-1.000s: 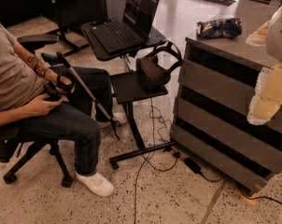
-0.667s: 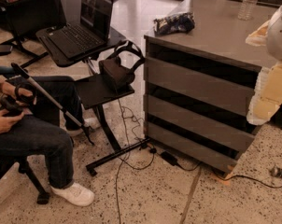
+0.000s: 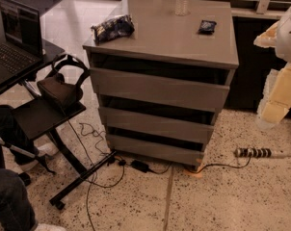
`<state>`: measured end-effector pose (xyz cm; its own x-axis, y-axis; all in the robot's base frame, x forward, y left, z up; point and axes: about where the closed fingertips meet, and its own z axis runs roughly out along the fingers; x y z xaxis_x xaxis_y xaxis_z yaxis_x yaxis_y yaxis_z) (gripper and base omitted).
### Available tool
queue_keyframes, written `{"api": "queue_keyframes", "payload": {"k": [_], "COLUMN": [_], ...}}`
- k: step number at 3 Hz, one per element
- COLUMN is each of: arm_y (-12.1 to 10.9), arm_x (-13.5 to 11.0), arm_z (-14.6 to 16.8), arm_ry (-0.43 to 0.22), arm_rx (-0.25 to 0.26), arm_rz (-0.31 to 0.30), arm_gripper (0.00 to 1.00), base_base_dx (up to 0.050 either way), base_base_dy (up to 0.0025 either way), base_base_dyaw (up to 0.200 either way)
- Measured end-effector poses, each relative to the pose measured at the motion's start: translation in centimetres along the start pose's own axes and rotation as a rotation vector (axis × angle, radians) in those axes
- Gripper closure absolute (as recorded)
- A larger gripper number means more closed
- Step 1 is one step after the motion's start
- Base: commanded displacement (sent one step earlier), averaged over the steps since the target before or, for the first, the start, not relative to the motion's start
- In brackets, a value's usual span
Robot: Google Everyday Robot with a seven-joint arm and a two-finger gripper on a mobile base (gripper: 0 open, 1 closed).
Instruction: Pick rxbar blueberry
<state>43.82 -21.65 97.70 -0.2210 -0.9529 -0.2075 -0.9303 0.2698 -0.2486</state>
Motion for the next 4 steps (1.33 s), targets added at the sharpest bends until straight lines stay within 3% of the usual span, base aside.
{"api": "queue_keyframes", "payload": {"k": [1,2,3,4], "arm_y": [0.00,0.00,0.00,0.00], "arm_x": [0.00,0.00,0.00,0.00], "arm_z": [0.00,0.00,0.00,0.00], "arm_ry": [0.000,0.000,0.000,0.000], "arm_rx": [0.000,0.000,0.000,0.000], "arm_rz": [0.000,0.000,0.000,0.000], "arm_gripper": [0.00,0.00,0.00,0.00], "base_base_dx": [0.043,0.050,0.038,0.036], "base_base_dy": [0.00212,-0.00001,-0.00246,0.00237], "base_base_dyaw": [0.098,0.000,-0.130,0.140]}}
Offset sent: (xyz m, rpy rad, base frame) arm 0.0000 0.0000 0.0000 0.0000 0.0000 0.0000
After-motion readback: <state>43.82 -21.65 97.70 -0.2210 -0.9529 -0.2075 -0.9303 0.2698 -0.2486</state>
